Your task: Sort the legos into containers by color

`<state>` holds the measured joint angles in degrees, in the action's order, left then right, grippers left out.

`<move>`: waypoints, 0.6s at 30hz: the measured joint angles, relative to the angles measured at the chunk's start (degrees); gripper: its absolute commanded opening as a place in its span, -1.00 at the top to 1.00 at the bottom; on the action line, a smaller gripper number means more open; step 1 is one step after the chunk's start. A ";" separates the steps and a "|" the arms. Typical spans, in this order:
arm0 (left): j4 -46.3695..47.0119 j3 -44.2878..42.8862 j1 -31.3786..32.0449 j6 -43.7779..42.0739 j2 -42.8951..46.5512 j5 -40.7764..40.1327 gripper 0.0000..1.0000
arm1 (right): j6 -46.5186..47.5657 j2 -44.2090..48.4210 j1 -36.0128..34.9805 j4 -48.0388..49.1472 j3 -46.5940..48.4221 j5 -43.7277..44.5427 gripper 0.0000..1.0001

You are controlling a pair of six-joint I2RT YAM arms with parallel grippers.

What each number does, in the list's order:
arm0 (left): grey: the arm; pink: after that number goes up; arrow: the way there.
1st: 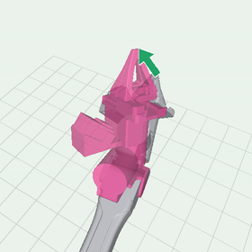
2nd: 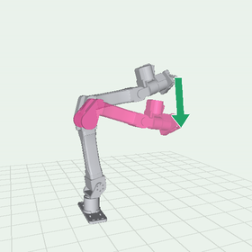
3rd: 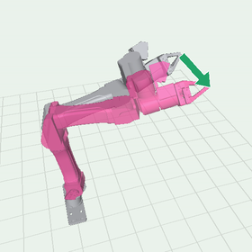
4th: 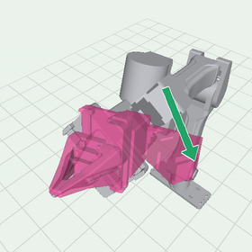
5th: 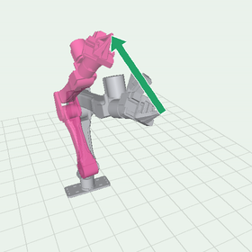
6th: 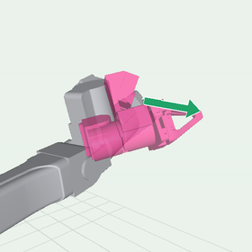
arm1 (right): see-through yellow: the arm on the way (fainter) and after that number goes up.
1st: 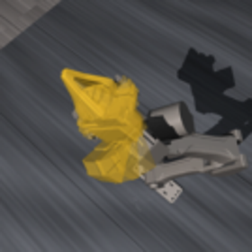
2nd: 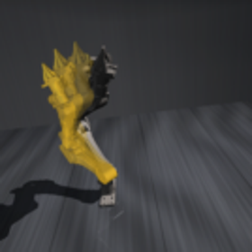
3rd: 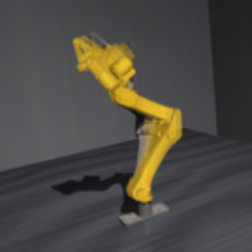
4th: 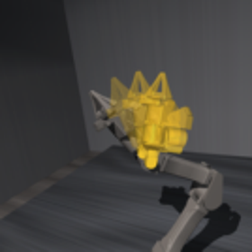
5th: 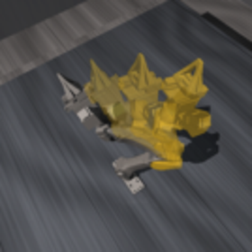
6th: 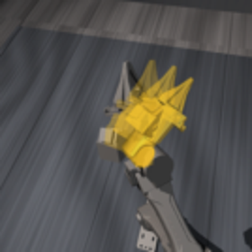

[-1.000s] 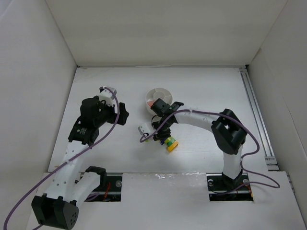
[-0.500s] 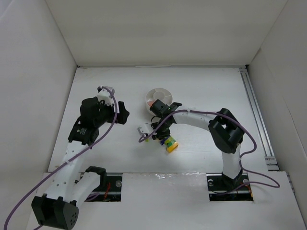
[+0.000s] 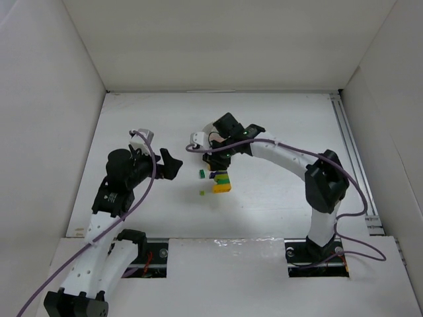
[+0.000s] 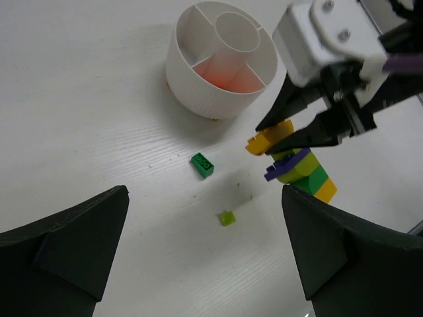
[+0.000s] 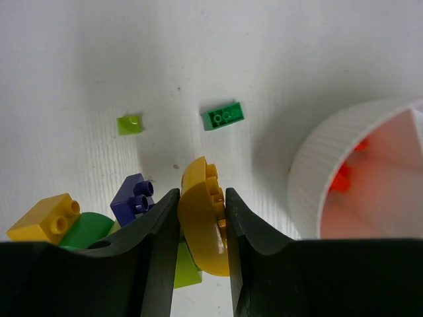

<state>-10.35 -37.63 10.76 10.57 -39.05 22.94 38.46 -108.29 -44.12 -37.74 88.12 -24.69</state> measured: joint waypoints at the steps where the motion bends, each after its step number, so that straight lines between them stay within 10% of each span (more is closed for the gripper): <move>1: 0.37 0.33 0.00 0.09 0.28 0.87 -1.00 | -1.77 0.94 0.55 0.31 -0.07 -0.09 0.85; 18: 10.82 3.61 0.04 8.85 -10.80 24.06 -1.00 | -12.20 13.66 -2.40 13.97 -8.92 14.03 0.92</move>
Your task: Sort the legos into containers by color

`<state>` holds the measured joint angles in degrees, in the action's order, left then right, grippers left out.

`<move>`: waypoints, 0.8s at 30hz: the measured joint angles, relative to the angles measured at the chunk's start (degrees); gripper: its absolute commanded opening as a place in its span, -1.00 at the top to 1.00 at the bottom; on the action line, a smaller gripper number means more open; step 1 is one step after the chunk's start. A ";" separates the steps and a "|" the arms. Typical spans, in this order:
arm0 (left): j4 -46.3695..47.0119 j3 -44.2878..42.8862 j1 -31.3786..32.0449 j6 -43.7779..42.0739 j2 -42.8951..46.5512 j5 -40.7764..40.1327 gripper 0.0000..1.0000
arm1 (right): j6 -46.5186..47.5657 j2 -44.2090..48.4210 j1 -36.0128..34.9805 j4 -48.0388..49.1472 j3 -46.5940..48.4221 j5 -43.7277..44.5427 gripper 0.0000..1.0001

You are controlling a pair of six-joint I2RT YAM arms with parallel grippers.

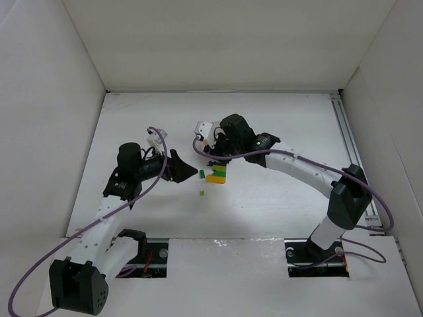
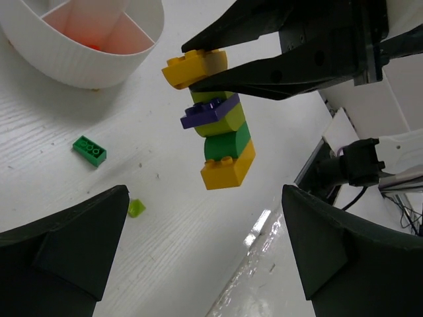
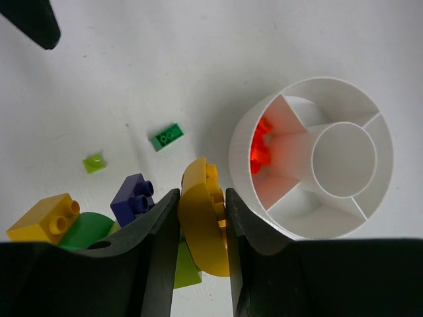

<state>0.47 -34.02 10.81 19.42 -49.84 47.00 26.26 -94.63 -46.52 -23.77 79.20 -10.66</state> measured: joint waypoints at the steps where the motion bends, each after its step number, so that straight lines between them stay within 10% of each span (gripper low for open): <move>1: 0.59 0.11 0.02 0.68 0.11 0.24 -1.00 | -0.39 0.00 -0.24 0.37 0.00 1.29 0.92; 24: 13.86 3.69 4.11 8.24 -5.64 -3.41 -0.84 | -3.30 -0.07 -5.68 1.86 1.73 8.59 0.92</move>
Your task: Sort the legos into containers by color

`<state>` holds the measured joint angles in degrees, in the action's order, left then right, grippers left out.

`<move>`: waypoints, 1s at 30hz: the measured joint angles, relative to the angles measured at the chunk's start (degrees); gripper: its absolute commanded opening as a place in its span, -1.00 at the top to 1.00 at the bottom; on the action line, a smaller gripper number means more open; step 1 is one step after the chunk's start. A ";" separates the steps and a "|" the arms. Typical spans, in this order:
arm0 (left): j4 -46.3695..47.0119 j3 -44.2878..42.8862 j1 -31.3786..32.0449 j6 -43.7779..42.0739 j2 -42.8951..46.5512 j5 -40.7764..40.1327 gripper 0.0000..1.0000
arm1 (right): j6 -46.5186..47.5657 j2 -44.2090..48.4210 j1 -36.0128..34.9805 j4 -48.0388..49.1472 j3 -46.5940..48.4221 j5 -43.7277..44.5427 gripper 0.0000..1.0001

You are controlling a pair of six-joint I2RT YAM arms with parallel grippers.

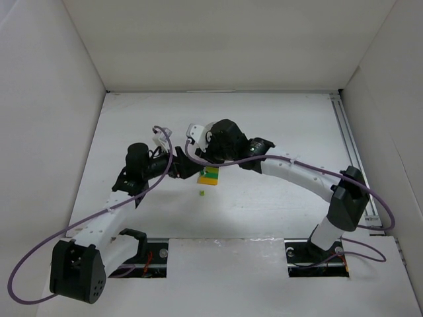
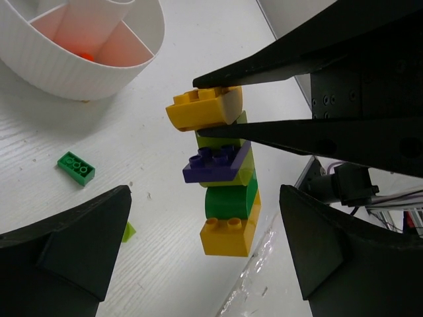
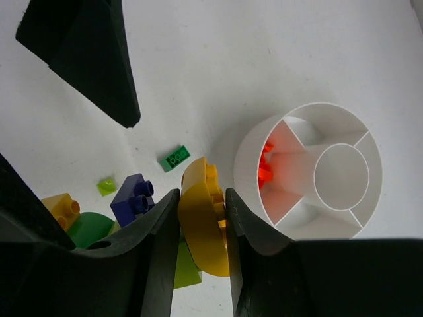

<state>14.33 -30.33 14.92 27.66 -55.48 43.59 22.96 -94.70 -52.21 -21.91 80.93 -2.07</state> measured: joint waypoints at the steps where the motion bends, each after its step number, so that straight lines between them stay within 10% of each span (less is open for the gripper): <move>1: 0.31 0.00 0.00 0.11 -0.15 0.15 -0.84 | 0.15 -0.07 -0.22 0.02 0.13 0.02 0.92; 30: 7.41 2.69 1.22 5.25 -1.70 3.06 -0.41 | 1.25 -2.19 -3.13 0.07 3.78 2.67 0.92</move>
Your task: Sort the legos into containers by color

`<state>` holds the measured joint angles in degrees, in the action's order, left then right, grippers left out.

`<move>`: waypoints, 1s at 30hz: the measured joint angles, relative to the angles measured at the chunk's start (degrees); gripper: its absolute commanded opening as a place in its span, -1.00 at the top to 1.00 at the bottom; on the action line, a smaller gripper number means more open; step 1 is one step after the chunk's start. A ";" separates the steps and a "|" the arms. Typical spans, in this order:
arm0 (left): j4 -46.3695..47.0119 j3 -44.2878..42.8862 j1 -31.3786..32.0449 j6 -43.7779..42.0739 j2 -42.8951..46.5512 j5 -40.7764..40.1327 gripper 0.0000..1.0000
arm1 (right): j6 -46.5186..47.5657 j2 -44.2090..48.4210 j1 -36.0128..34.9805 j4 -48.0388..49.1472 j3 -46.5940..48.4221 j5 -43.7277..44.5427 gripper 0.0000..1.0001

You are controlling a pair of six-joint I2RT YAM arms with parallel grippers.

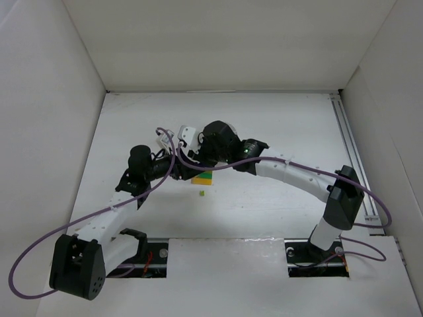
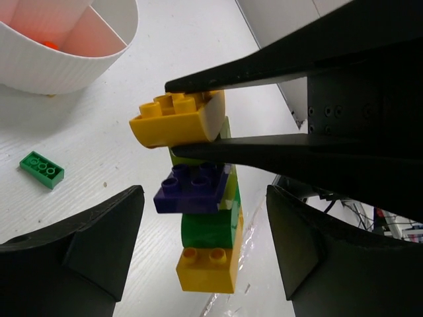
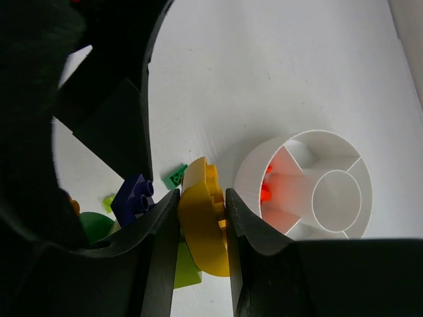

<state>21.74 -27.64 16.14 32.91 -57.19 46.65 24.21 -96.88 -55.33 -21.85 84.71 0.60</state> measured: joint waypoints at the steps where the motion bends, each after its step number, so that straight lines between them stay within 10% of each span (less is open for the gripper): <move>1: 0.02 0.00 0.00 0.04 -0.20 -0.02 -0.41 | 0.00 0.00 -0.22 0.00 0.02 -0.07 0.92; 30: 2.21 1.75 0.63 1.22 -1.11 -0.48 0.26 | 1.99 -0.37 -1.88 0.74 1.53 2.95 0.94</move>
<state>23.94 -25.89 16.78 34.13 -58.30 46.17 26.20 -97.25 -57.21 -21.10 86.24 3.55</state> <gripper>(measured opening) 0.377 0.360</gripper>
